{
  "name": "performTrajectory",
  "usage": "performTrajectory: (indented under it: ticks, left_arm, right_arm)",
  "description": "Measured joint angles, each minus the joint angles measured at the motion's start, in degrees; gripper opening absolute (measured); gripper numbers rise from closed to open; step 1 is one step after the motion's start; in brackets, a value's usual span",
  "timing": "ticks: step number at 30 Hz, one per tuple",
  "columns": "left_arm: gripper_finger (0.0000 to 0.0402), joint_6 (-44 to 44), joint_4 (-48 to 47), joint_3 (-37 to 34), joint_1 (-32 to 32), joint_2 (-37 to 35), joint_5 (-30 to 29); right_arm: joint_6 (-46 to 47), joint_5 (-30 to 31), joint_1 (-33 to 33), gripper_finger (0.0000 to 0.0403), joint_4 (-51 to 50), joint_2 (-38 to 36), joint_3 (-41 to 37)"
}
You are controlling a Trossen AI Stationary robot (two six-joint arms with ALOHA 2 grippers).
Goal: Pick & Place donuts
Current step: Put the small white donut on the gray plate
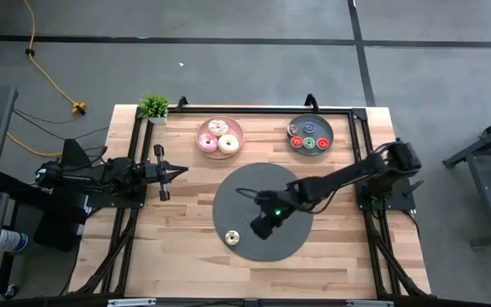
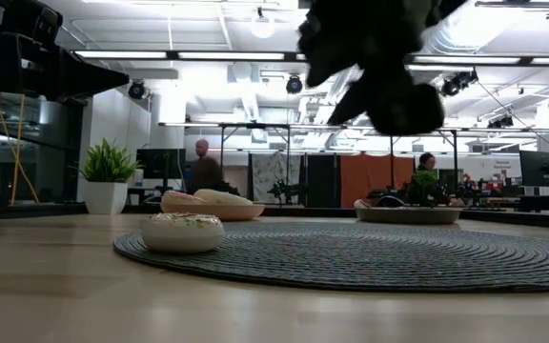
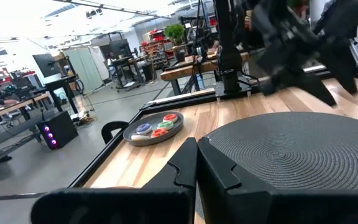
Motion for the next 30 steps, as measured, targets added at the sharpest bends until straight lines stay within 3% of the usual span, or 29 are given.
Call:
performTrajectory:
  ticks: [7, 15, 22, 30]
  left_arm:
    - [0.0, 0.0, 0.0, -0.01, 0.02, -0.01, 0.0]
    - [0.0, 0.0, 0.0, 0.01, 0.0, -0.01, 0.0]
    - [0.0, 0.0, 0.0, 0.0, 0.01, 0.0, 0.0]
    - [0.0, 0.0, 0.0, 0.0, 0.02, -0.01, 0.0]
  right_arm:
    - [3.52, 3.28, 0.76, 0.0144, 9.61, 7.57, 0.08]
    - [2.49, 4.45, 0.71, 0.0144, 9.3, 12.26, 4.45]
    - [0.75, 7.39, 0.71, 0.0144, 3.32, 12.59, 6.56]
    - [1.25, 7.47, 0.78, 0.0144, 3.9, 13.57, 6.73]
